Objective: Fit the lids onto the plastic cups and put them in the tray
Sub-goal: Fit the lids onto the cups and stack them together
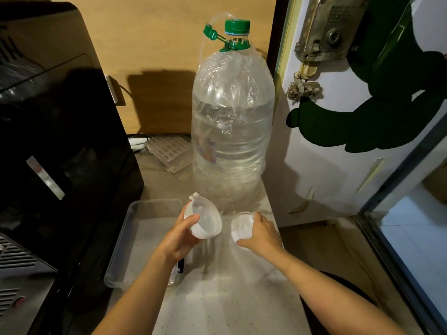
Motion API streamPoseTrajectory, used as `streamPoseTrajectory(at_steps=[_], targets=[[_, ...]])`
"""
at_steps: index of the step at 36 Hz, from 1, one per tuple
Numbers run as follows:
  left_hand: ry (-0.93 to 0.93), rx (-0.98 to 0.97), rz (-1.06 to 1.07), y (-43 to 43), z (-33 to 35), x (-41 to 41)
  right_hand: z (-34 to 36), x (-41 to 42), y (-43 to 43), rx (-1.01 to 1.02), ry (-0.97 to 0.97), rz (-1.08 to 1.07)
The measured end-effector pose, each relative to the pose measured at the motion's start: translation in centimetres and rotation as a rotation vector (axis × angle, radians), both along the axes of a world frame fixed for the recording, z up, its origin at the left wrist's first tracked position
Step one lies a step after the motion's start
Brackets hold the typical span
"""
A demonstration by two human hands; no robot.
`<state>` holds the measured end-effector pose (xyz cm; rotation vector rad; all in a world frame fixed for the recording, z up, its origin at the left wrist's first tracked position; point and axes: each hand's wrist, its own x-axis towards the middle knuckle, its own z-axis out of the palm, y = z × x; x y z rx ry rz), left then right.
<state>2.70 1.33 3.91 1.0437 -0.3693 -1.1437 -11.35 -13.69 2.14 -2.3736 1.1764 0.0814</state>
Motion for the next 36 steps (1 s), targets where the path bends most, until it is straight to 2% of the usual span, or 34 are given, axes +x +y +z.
streamPoseTrajectory(at_steps=[10, 17, 23, 28, 36], targets=[[0.049, -0.045, -0.027, -0.4, 0.8, 0.4, 7.5, 0.6, -1.9, 0.150, -0.456, 0.125], [0.135, -0.102, -0.043, -0.8, 2.0, 0.1, 11.1, 1.0, -1.0, 0.241, -0.508, 0.364], [0.074, -0.100, -0.070, -1.3, 2.2, 0.1, 11.6, 1.9, 0.0, 0.284, -0.483, 0.502], [0.078, -0.131, -0.076, -1.2, 2.2, 0.2, 11.9, 2.4, 0.2, 0.320, -0.556, 0.573], [0.149, -0.153, -0.088, -1.4, 2.5, 0.1, 12.3, 2.9, 0.1, 0.721, -0.785, 0.524]])
